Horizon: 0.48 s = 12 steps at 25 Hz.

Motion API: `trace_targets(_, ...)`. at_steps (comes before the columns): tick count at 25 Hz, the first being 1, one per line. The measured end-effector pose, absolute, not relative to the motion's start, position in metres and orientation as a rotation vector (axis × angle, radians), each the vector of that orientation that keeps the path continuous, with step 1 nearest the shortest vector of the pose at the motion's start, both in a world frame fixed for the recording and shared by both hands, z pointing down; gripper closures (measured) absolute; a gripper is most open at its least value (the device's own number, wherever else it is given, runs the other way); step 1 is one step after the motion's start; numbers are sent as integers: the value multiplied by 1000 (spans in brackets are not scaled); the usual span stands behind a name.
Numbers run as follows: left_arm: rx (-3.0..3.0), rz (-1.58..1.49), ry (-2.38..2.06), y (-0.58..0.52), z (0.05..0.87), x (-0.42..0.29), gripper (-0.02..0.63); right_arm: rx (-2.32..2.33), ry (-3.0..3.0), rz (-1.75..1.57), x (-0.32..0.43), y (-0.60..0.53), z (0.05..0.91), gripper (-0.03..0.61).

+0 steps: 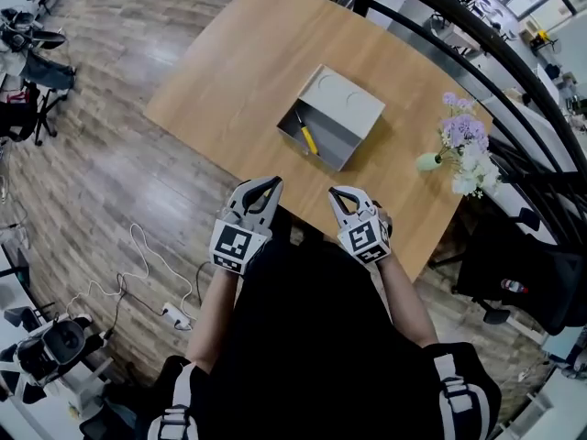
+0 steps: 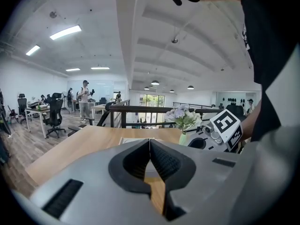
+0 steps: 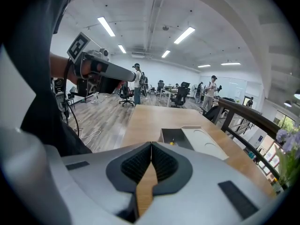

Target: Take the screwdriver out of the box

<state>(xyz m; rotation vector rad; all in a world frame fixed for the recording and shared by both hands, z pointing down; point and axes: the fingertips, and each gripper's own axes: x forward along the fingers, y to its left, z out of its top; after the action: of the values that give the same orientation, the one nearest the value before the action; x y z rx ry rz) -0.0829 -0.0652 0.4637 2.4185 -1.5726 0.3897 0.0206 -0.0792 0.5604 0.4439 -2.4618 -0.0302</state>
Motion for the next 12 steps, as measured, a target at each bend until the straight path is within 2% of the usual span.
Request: trace_targets(12, 2426, 417, -1497, -99, 475, -110, 592, 442, -2432, 18, -11, -107, 574, 554)
